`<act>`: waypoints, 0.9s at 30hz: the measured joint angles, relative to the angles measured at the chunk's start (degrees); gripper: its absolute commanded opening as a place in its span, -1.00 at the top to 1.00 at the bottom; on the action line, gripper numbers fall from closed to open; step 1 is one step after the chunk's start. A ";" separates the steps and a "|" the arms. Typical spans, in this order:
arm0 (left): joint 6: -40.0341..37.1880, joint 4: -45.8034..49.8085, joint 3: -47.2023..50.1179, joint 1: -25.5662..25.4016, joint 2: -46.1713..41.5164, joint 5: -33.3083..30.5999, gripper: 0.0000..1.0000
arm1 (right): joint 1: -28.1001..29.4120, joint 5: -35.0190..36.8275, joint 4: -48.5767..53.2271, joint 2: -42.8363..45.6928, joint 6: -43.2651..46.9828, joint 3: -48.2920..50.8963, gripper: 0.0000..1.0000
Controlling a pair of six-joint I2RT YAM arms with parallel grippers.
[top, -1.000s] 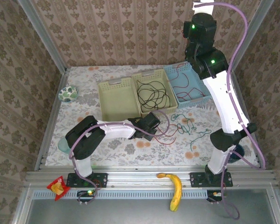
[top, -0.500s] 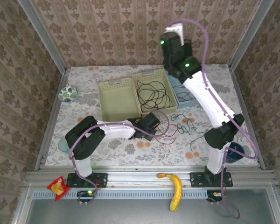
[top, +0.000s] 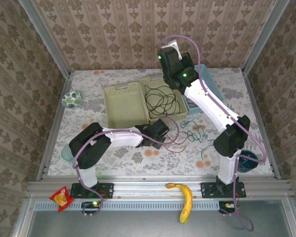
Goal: Untangle the cables
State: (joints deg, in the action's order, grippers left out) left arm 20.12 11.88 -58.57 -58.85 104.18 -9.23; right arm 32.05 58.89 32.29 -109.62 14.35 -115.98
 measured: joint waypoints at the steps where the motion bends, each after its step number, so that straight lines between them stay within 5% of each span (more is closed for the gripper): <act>1: 0.00 0.02 0.00 0.00 0.00 0.00 1.00 | -0.26 -0.76 0.79 -0.76 -1.09 0.02 1.00; 14: 0.00 0.09 -0.07 0.00 0.00 0.00 1.00 | -15.87 -8.35 7.50 -8.13 -14.45 4.70 1.00; 23: 0.00 1.31 -0.59 -0.02 0.00 0.44 1.00 | -18.75 -24.68 8.74 -8.55 -23.23 15.69 1.00; 24: 0.00 1.68 -0.76 -0.11 0.00 0.44 1.00 | -18.75 -26.34 8.72 -8.70 -24.06 16.52 0.89; 25: 0.00 2.08 -0.87 -0.24 0.00 0.44 1.00 | -18.75 -27.91 8.66 -8.72 -25.03 17.38 0.52; 27: -0.02 2.60 -0.92 -0.50 -0.11 0.39 1.00 | -18.75 -30.21 7.56 -8.57 -26.47 19.28 0.15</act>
State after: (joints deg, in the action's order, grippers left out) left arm 20.10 14.48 -59.48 -59.35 104.07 -8.84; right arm 13.30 28.69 39.86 -118.19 -12.12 -96.71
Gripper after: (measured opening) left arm 0.062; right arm 0.257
